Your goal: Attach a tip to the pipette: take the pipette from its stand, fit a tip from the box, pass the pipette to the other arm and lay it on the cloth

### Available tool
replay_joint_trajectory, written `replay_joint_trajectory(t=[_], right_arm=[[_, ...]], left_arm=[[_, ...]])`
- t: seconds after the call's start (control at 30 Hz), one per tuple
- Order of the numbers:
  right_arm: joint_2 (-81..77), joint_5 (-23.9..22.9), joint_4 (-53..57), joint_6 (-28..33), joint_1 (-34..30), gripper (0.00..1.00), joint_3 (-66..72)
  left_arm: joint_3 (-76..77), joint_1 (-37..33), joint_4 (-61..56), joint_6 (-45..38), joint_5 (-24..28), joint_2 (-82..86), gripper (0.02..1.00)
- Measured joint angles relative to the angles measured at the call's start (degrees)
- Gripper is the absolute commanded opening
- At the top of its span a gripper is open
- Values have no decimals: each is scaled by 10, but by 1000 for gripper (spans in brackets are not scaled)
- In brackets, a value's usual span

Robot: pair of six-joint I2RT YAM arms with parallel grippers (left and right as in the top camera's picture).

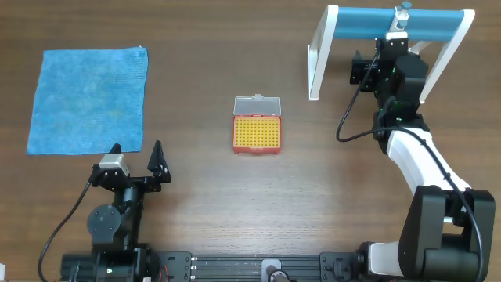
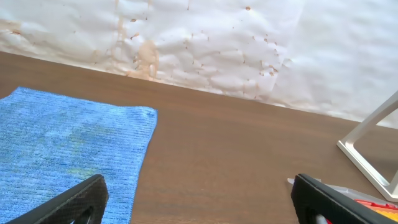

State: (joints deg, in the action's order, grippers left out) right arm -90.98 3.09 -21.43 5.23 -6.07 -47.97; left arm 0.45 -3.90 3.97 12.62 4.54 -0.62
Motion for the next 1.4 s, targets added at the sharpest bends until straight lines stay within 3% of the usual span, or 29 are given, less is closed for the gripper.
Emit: replay_joint_trajectory(t=[0.4, 0.53, 0.67, 0.73, 0.83, 1.4], right_arm=[[0, 1, -5, -32, -3, 996, 0], [0, 0, -8, -53, -8, 939, 0], [0, -2, -9, -62, -10, 610, 0], [0, -2, -9, -66, -10, 340, 0], [0, -4, -9, -66, -10, 82, 0], [0, -6, -26, -67, -10, 77, 0]], left_arm=[[0, 0, 0, 0, 0, 0, 956], [0, 0, 0, 0, 0, 0, 956], [0, 0, 0, 0, 0, 0, 954], [0, 0, 0, 0, 0, 0, 956], [0, 0, 0, 0, 0, 0, 954], [0, 0, 0, 0, 0, 0, 954]])
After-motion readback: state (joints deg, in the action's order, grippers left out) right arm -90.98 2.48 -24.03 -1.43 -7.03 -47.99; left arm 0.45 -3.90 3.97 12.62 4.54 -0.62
